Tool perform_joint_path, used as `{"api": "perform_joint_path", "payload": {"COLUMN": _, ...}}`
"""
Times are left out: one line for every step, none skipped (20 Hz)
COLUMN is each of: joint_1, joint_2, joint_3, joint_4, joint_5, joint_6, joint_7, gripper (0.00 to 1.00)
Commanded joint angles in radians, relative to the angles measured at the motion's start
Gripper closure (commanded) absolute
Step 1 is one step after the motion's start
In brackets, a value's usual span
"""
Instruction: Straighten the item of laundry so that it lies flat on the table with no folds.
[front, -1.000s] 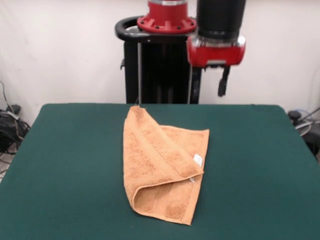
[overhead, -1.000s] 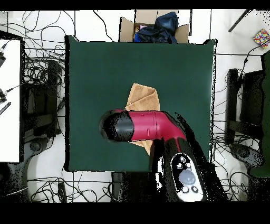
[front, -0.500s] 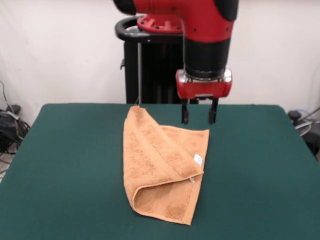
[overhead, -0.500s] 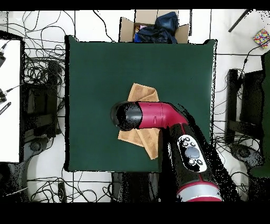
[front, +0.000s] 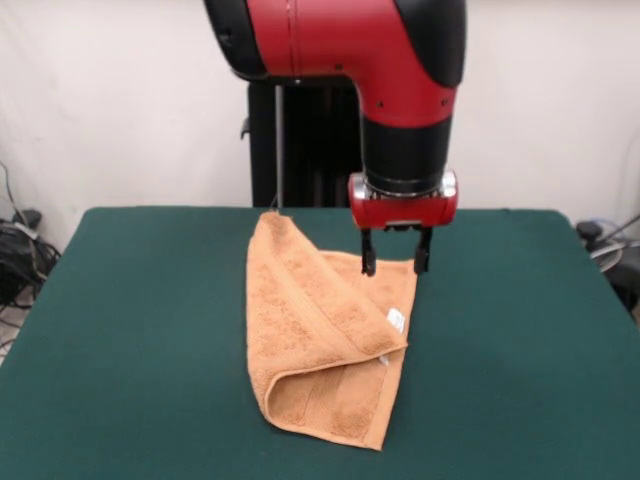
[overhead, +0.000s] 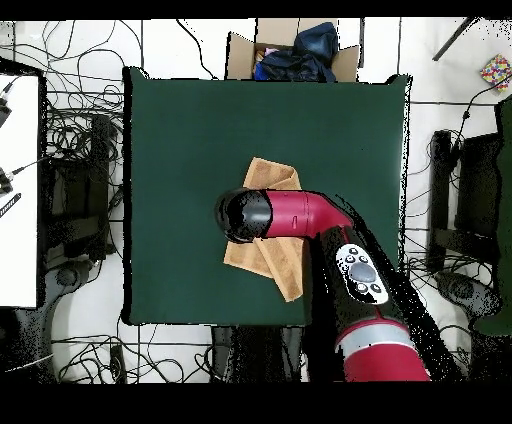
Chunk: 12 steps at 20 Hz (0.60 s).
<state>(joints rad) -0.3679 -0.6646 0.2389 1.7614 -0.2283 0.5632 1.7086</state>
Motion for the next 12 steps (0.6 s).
{"api": "perform_joint_path", "payload": {"joint_1": 0.018, "joint_2": 0.064, "joint_3": -0.008, "joint_4": -0.049, "joint_5": -0.055, "joint_6": -0.083, "joint_7": 0.078, "gripper": 0.0}}
{"api": "perform_joint_path", "payload": {"joint_1": 0.019, "joint_2": 0.07, "joint_3": -0.009, "joint_4": -0.052, "joint_5": -0.054, "joint_6": -0.087, "joint_7": 0.08, "gripper": 0.0}}
{"api": "perform_joint_path", "payload": {"joint_1": 0.017, "joint_2": 0.076, "joint_3": -0.007, "joint_4": -0.056, "joint_5": -0.05, "joint_6": -0.084, "joint_7": 0.077, "gripper": 0.0}}
{"api": "perform_joint_path", "payload": {"joint_1": 0.021, "joint_2": 0.082, "joint_3": -0.011, "joint_4": -0.062, "joint_5": -0.05, "joint_6": -0.089, "joint_7": 0.079, "gripper": 0.0}}
{"api": "perform_joint_path", "payload": {"joint_1": 0.024, "joint_2": 0.088, "joint_3": -0.015, "joint_4": -0.068, "joint_5": -0.049, "joint_6": -0.094, "joint_7": 0.082, "gripper": 0.0}}
{"api": "perform_joint_path", "payload": {"joint_1": 0.028, "joint_2": 0.095, "joint_3": -0.018, "joint_4": -0.073, "joint_5": -0.05, "joint_6": -0.101, "joint_7": 0.086, "gripper": 0.0}}
{"api": "perform_joint_path", "payload": {"joint_1": 0.031, "joint_2": 0.103, "joint_3": -0.02, "joint_4": -0.078, "joint_5": -0.049, "joint_6": -0.106, "joint_7": 0.087, "gripper": 0.0}}
{"api": "perform_joint_path", "payload": {"joint_1": 0.033, "joint_2": 0.11, "joint_3": -0.021, "joint_4": -0.083, "joint_5": -0.048, "joint_6": -0.11, "joint_7": 0.088, "gripper": 0.0}}
{"api": "perform_joint_path", "payload": {"joint_1": 0.035, "joint_2": 0.116, "joint_3": -0.024, "joint_4": -0.087, "joint_5": -0.048, "joint_6": -0.116, "joint_7": 0.09, "gripper": 0.0}}
{"api": "perform_joint_path", "payload": {"joint_1": 0.037, "joint_2": 0.12, "joint_3": -0.025, "joint_4": -0.091, "joint_5": -0.048, "joint_6": -0.118, "joint_7": 0.089, "gripper": 0.0}}
{"api": "perform_joint_path", "payload": {"joint_1": 0.036, "joint_2": 0.125, "joint_3": -0.025, "joint_4": -0.091, "joint_5": -0.047, "joint_6": -0.122, "joint_7": 0.089, "gripper": 0.0}}
{"api": "perform_joint_path", "payload": {"joint_1": 0.037, "joint_2": 0.127, "joint_3": -0.026, "joint_4": -0.092, "joint_5": -0.048, "joint_6": -0.125, "joint_7": 0.09, "gripper": 0.0}}
